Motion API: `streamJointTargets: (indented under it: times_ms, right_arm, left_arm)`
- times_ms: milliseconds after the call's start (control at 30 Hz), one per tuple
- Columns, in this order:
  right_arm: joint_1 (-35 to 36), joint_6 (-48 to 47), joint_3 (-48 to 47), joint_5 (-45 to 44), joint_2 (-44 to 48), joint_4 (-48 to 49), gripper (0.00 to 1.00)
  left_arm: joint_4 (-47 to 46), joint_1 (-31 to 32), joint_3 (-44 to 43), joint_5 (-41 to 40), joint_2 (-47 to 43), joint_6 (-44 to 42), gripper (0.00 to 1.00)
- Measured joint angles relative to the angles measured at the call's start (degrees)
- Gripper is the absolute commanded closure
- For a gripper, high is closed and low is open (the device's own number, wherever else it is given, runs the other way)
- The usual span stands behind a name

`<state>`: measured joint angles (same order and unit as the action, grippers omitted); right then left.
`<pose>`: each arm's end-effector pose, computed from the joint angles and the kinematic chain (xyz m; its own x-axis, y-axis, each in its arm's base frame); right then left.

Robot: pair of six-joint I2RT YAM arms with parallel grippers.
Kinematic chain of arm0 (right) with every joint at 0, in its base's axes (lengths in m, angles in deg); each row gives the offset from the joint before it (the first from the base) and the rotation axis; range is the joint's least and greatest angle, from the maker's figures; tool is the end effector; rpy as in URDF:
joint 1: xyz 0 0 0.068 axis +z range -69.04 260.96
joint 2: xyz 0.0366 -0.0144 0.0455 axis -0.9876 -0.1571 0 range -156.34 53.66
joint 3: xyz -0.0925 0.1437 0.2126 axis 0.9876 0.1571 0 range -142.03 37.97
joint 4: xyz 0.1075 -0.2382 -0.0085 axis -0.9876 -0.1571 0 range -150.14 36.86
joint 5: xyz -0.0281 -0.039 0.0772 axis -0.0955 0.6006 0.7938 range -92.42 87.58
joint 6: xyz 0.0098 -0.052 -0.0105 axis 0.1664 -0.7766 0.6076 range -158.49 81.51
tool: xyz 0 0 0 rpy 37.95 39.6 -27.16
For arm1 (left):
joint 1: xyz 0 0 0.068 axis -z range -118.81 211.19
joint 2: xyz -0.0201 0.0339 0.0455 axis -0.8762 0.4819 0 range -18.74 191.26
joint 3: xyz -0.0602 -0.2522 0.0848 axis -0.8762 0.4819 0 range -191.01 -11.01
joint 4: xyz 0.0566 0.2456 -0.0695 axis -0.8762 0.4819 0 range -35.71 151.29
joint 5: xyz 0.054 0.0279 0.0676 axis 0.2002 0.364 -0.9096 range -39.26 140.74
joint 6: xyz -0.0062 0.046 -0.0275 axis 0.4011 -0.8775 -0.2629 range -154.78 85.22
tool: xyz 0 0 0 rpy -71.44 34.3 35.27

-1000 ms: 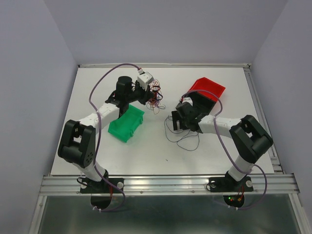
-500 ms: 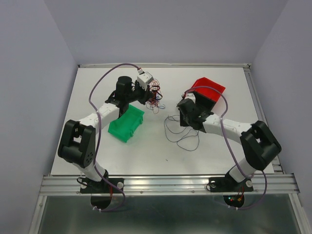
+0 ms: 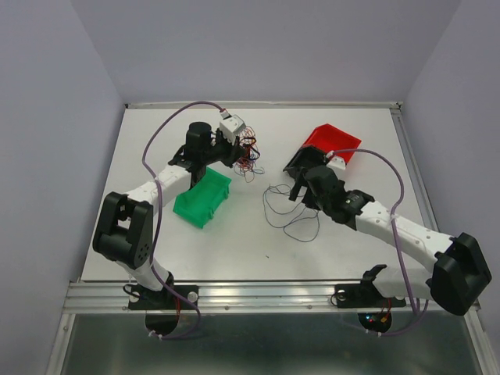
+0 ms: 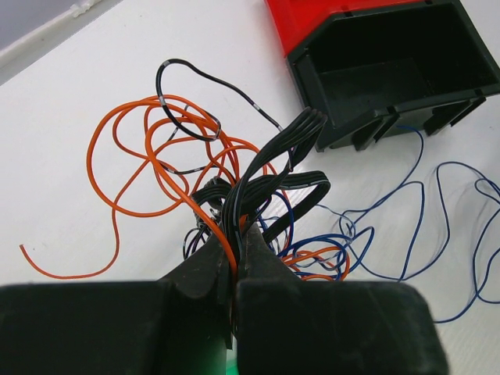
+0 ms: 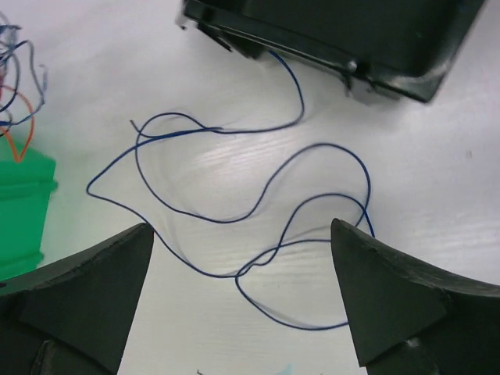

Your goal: Untangle the cables

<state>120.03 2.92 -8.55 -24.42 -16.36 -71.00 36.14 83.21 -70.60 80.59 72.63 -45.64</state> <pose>0.2093 0.1527 0.2482 -0.6269 0.2810 -0.7266 0.0646 0.9482 0.3109 0.3347 -0.1544 0.2747 -0.0689 0.2040 -0.9765 0.8009 0.5949 0.0678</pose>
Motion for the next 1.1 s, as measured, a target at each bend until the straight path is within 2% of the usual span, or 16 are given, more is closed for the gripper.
streamJointTargets:
  times_ms: [167,333,567,967,1100]
  right_arm:
    - [1.62,19.39,0.0,-3.89,-0.33,-12.61,0.0]
    - [5.03,31.65,-0.37,-4.04,-6.23,-22.01,0.0]
    - [8.15,39.6,-1.2,-4.33,-14.12,-25.83,0.0]
    - [8.26,45.64,-10.12,-8.9,-24.72,-24.0,0.0]
    - [8.26,47.15,-10.86,-11.39,-25.75,-22.75,0.03]
  left_arm:
    - [0.0,0.0,0.0,-0.11,0.0,0.0,1.0]
    - [0.02,0.0,-0.02,-0.15,0.13,-0.04,1.0]
    - [0.02,0.0,0.0,-0.37,0.33,-0.22,1.0]
    - [0.02,-0.02,0.0,-0.55,0.33,-0.44,1.0]
    - [0.02,0.0,-0.02,-0.48,0.33,-0.61,1.0]
